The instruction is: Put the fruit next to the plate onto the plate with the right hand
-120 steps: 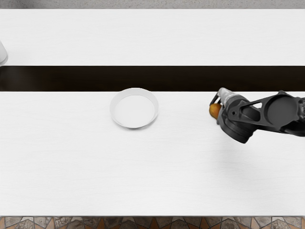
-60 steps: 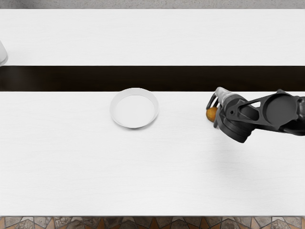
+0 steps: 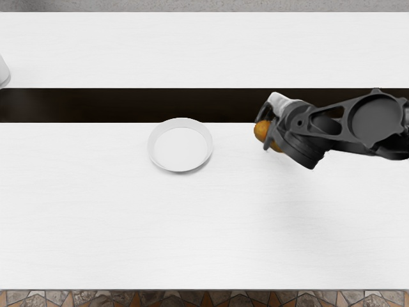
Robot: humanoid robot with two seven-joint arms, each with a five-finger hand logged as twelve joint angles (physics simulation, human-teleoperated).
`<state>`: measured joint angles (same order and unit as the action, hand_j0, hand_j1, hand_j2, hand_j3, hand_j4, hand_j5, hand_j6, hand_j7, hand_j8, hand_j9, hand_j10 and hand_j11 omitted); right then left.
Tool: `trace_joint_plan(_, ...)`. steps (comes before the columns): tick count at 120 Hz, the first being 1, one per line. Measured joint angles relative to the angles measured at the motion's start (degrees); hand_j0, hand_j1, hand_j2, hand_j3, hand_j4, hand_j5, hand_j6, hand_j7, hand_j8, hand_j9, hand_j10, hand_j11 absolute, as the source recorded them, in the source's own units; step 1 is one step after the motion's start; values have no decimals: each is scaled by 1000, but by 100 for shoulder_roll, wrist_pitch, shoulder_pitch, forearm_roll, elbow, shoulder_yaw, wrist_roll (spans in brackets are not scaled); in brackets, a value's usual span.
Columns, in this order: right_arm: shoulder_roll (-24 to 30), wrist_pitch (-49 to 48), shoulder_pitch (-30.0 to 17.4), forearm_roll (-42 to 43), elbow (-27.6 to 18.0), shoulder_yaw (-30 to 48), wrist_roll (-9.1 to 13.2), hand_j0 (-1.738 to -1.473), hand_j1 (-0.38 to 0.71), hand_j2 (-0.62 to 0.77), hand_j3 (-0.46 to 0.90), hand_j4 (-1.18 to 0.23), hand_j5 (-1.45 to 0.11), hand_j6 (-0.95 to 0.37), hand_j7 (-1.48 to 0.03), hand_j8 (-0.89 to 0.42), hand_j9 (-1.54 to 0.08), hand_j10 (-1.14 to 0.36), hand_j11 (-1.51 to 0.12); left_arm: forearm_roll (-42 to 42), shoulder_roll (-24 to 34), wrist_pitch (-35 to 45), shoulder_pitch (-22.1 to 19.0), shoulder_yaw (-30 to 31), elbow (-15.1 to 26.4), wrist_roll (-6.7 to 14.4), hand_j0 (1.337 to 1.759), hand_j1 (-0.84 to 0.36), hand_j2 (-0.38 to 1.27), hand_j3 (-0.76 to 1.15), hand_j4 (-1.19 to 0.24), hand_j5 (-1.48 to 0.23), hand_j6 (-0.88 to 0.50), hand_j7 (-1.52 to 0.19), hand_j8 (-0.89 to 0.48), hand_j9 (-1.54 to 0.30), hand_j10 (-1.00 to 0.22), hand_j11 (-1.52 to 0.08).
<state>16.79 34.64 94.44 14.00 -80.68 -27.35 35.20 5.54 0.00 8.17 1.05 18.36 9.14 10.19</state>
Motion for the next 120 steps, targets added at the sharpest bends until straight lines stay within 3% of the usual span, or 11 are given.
trace_joint_plan(25, -383, -5, 386, -359, 11, 280, -2, -1653, 330, 575, 1, -692, -1188, -441, -1132, -462, -1172, -853, -1169, 0, 0, 0, 0, 0, 0, 0, 1658, 349, 0, 0, 0, 0, 0, 0, 0, 0, 0, 0)
trace_joint_plan(65, -1094, -9, 488, -468, 421, 650, 1, -1654, 338, 578, 0, -685, -1199, -434, -1134, -451, -1160, -861, -1156, 0, 0, 0, 0, 1, 0, 1, 1658, 349, 0, 0, 0, 0, 0, 0, 0, 0, 0, 0)
trace_joint_plan(88, -1545, -9, 498, -479, 933, 728, -1, -1654, 337, 576, 1, -687, -1205, -435, -1134, -459, -1168, -858, -1165, 0, 0, 0, 0, 1, 0, 0, 1658, 349, 0, 0, 0, 0, 0, 0, 0, 0, 0, 0)
trace_joint_plan(120, -1670, -82, 363, -429, 1639, 901, 4, -1653, 337, 573, 0, -694, -1190, -439, -1134, -456, -1167, -859, -1163, 0, 0, 0, 0, 1, 0, 0, 1658, 349, 0, 0, 0, 0, 0, 0, 0, 0, 0, 0)
